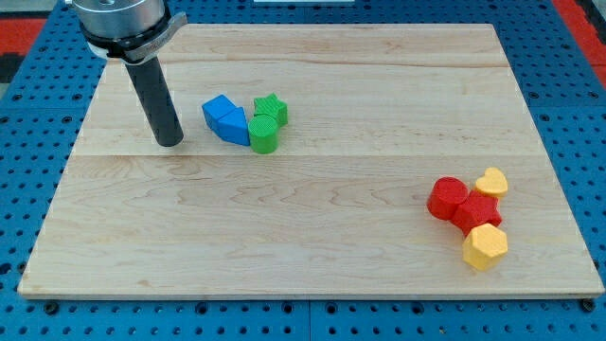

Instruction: Move the blue cube into the green star towards the right center

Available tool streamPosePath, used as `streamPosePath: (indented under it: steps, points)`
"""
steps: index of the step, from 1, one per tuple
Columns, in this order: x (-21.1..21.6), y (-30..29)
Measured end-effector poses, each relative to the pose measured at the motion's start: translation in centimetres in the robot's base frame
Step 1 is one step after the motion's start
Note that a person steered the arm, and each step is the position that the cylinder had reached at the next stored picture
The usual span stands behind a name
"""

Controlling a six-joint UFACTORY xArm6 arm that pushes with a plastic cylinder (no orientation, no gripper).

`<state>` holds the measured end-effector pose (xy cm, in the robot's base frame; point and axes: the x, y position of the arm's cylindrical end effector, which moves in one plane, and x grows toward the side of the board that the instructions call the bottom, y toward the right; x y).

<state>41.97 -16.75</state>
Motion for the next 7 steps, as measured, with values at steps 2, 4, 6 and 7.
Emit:
streamPosePath:
  steps: [2, 4, 6, 7]
  points:
    - [-3.9, 1.8]
    - [-3.0, 17.6]
    - [-7.2, 22.6]
    - [-7.4, 31.8]
